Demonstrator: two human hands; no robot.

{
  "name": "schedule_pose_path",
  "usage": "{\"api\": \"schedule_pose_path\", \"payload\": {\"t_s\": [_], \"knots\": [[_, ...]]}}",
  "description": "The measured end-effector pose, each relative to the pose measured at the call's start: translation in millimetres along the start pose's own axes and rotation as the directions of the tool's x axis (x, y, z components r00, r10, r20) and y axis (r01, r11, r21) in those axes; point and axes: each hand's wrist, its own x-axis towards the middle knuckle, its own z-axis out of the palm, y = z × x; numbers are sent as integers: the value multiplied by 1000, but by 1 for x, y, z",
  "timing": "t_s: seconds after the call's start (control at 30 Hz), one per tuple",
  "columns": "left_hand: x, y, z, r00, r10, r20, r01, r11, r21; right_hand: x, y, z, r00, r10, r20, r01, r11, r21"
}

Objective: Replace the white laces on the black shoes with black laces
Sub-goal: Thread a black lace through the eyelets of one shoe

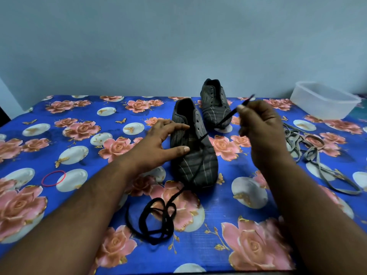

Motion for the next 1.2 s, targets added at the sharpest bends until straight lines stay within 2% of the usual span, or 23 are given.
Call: {"api": "schedule_pose_path", "payload": {"t_s": [0.07,0.13,0.2,0.23,0.3,0.33,0.4,0.47,0.57,0.63,0.7,0.77,0.87,0.93,1.0,1.1,1.2], "knots": [[0,0,0,1000,-11,-4,11,1000,16,12,1,-15,985,41,-167,-26,996,89],[1,1,1,1000,-9,-2,9,1000,15,24,7,-33,929,129,-346,-92,988,121],[1,0,1,1000,-11,-5,11,1000,11,32,16,-48,885,215,-412,-218,975,42],[1,-1,1,1000,-12,-6,13,1000,13,34,22,-51,889,249,-384,-288,956,-47],[1,-1,1,1000,-10,-2,10,1000,15,31,32,-48,914,303,-269,-375,884,-279],[1,-1,0,1000,-7,-1,7,1000,13,27,37,-42,929,301,-216,-365,848,-384],[0,-1,0,1000,-3,-4,3,1000,10,17,38,-25,976,196,-94,-216,824,-524],[0,0,0,1000,-3,-6,3,1000,12,6,32,-7,988,55,143,38,813,-581],[0,1,0,1000,3,-9,-3,1000,14,-8,27,8,860,-8,510,335,763,-553],[0,1,0,1000,6,-12,-6,1000,11,-11,27,10,808,-51,587,435,723,-536],[0,3,0,1000,6,-13,-6,1000,9,-10,29,8,811,-90,578,452,723,-522],[0,2,-1,1000,9,-11,-9,1000,10,-9,28,7,852,-115,511,397,779,-485],[0,1,0,1000,10,-26,-10,1000,0,4,27,-7,961,-175,213,256,853,-455],[1,1,1,999,14,-34,-14,1000,-6,19,30,-26,977,-209,-37,168,868,-467],[1,1,1,999,18,-34,-19,1000,-14,28,33,-41,969,-182,-170,76,866,-495],[0,2,0,1000,9,-20,-9,1000,7,24,37,-43,994,-73,-84,9,804,-595],[-4,7,-8,998,-55,15,55,998,-2,10,33,-22,989,-106,101,145,774,-616]]}}
